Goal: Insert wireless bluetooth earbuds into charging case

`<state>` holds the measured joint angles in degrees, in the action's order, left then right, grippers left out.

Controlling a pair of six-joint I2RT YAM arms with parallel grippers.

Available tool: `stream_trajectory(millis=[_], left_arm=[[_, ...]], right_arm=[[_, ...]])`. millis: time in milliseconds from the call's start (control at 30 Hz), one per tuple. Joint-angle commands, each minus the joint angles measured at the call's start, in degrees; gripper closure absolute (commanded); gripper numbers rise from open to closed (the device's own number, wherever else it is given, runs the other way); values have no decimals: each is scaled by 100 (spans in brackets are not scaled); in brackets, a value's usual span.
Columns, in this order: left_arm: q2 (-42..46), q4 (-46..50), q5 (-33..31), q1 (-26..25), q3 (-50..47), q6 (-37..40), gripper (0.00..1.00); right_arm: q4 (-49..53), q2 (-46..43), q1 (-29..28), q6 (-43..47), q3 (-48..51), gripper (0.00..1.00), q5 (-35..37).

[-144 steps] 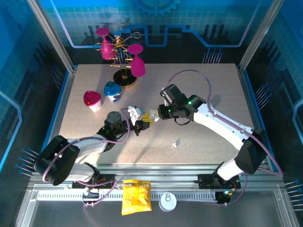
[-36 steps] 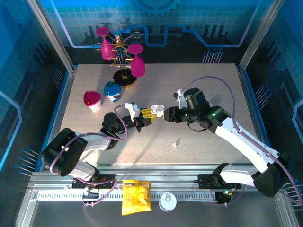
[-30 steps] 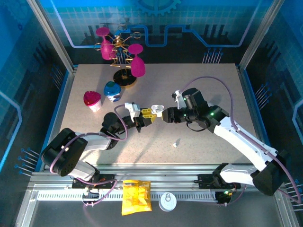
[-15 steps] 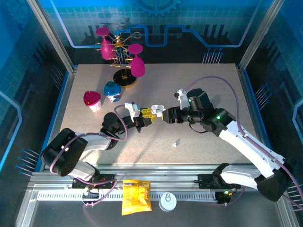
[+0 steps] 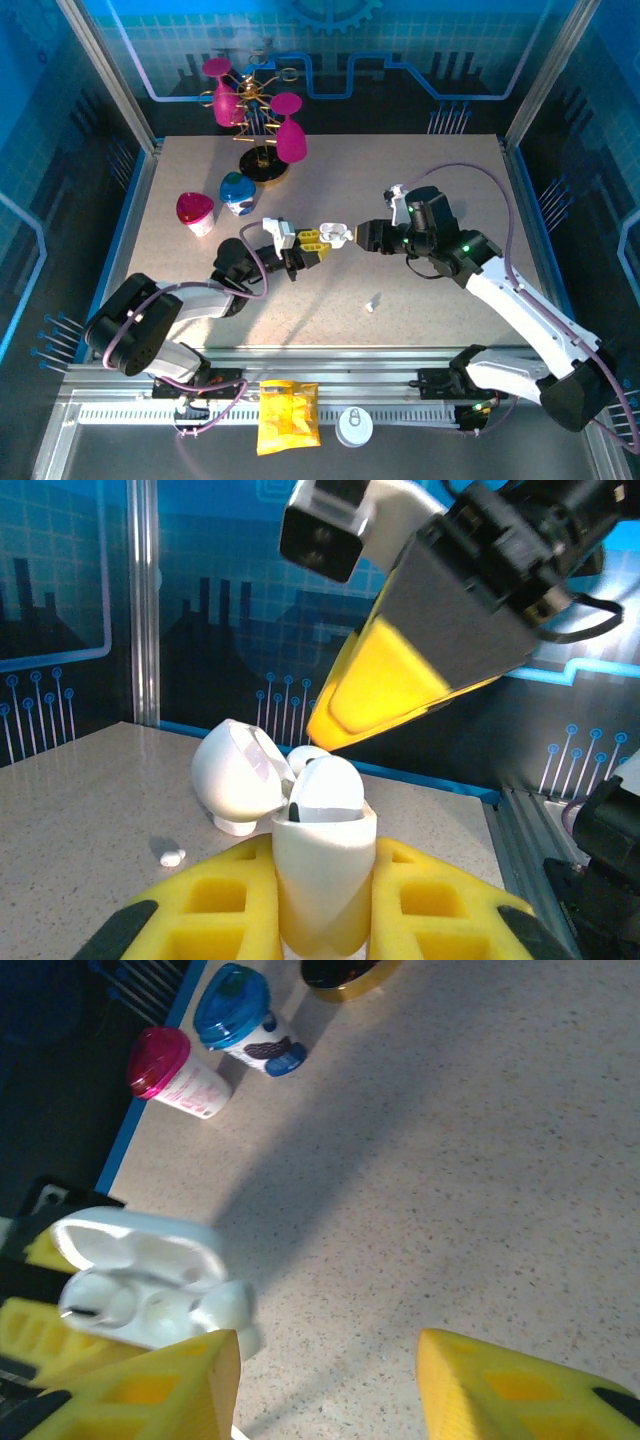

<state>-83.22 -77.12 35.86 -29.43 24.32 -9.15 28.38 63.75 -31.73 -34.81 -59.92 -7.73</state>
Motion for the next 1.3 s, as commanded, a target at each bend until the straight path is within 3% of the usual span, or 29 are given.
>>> stream_trajectory(millis=[0, 300, 1267], left_arm=[[213, -312, 202, -41, -22, -34, 100], [227, -312, 163, -40, 46, -72, 100], [-20, -312, 314, -39, 199, -114, 100]], right_arm=[[10, -18, 154, -170, 36, 52, -117], [-72, 123, 8, 79, -23, 52, -662], [-36, 455, -552, 316, -430, 52, -794]])
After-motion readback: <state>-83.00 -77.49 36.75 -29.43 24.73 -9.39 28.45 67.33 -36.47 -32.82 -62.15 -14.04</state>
